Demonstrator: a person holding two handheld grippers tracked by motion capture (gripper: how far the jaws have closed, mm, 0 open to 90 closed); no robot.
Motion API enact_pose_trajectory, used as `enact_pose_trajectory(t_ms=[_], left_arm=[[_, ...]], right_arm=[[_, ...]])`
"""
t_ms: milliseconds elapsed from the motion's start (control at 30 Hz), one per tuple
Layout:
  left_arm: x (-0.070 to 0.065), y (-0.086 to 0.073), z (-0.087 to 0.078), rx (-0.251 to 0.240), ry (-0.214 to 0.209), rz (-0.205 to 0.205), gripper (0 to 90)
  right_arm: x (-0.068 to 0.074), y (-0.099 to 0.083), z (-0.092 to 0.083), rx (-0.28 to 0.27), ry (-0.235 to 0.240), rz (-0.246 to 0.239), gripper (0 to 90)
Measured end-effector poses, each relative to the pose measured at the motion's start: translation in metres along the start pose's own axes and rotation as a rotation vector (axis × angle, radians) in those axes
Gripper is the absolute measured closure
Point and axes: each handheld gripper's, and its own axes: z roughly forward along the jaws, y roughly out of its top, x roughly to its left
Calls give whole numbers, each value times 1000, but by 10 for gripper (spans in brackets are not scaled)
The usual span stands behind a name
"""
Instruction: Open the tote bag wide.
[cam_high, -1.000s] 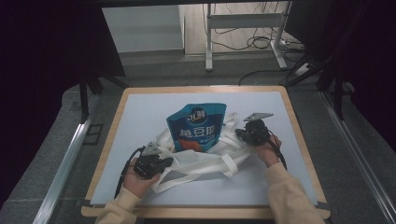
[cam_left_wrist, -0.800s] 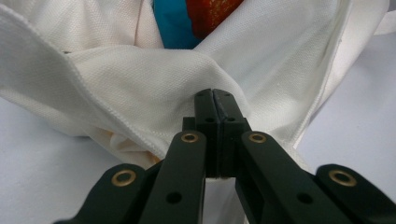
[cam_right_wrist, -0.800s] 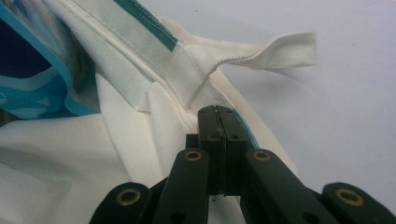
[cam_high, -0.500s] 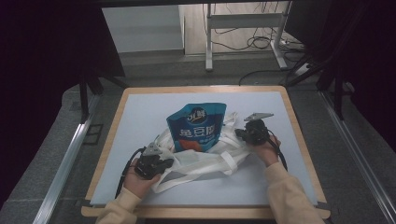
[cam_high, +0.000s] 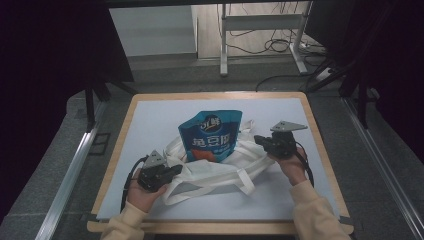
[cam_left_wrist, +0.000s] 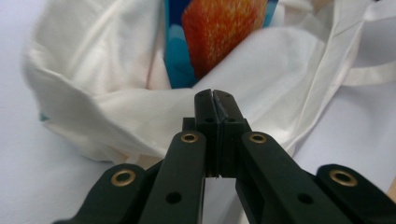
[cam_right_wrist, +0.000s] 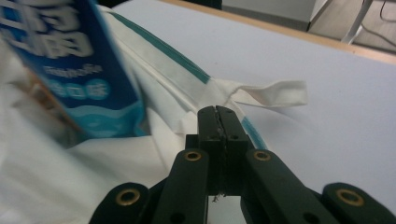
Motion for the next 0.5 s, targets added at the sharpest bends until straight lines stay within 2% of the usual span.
enact_pose_trajectory(t_ms=[67,200,267,400,500], left_arm=[[4,-1,-6,-18,10,-9,890],[15,-4,-18,-54,40,-38,842],[21,-8,-24,-76,79,-64,777],[33,-16,-32,-94,117,-121,600],[37,-20,-36,-93,103,-127,544]], right_arm=[[4,0,-10,-20,8,-10,883],[9,-5,-30,-47,12,-25,810],[10,-10,-39,-60,-1,-31,742],[11,-23,-63,-92,-7,-36,564],[9,-34,-76,-93,-19,-28,485]])
